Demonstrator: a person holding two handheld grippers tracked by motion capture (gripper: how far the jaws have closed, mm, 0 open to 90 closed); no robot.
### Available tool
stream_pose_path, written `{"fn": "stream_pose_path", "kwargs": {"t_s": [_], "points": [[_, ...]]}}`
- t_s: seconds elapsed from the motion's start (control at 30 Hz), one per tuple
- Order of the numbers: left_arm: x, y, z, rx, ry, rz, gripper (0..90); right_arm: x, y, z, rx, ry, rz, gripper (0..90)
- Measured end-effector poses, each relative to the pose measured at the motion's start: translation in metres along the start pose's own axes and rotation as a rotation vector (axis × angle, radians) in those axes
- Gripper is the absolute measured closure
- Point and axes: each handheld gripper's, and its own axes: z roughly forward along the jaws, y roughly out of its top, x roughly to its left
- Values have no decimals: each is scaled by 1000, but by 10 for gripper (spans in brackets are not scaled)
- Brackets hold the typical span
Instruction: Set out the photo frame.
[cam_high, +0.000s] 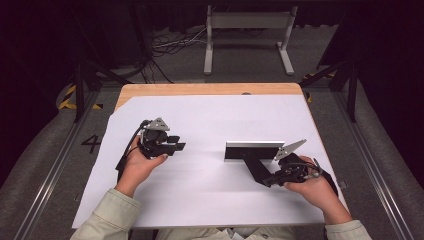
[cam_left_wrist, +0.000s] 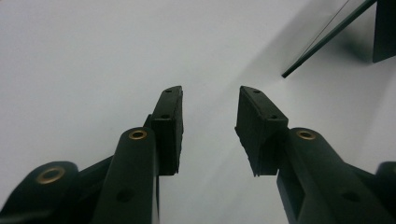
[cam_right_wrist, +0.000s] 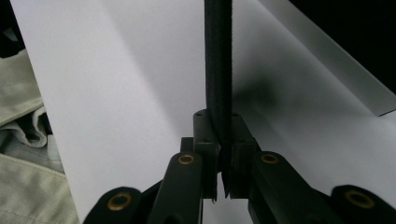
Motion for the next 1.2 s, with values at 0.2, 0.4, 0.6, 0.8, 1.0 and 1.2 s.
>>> {"fn": "stream_pose_path", "kwargs": {"t_s": [0.2,0.4,0.6,0.8,1.0,1.2], "points": [[0,1,1,2,-5,4,617,2,-2,1,27,-21,-16,841],[-1,3,3,3,-9,11,617,5,-6,0,47,-26,-27,790],[-2,6,6,3,-13,14,617,5,-9,-3,40,-36,-21,734],[-2,7,8,1,-20,20,615,7,-10,-10,21,-47,-27,728],[-1,8,10,-13,-20,19,603,7,-12,-19,-3,-64,-33,730],[1,7,13,-78,-21,28,590,6,-14,-31,-18,-86,-50,777]]}}
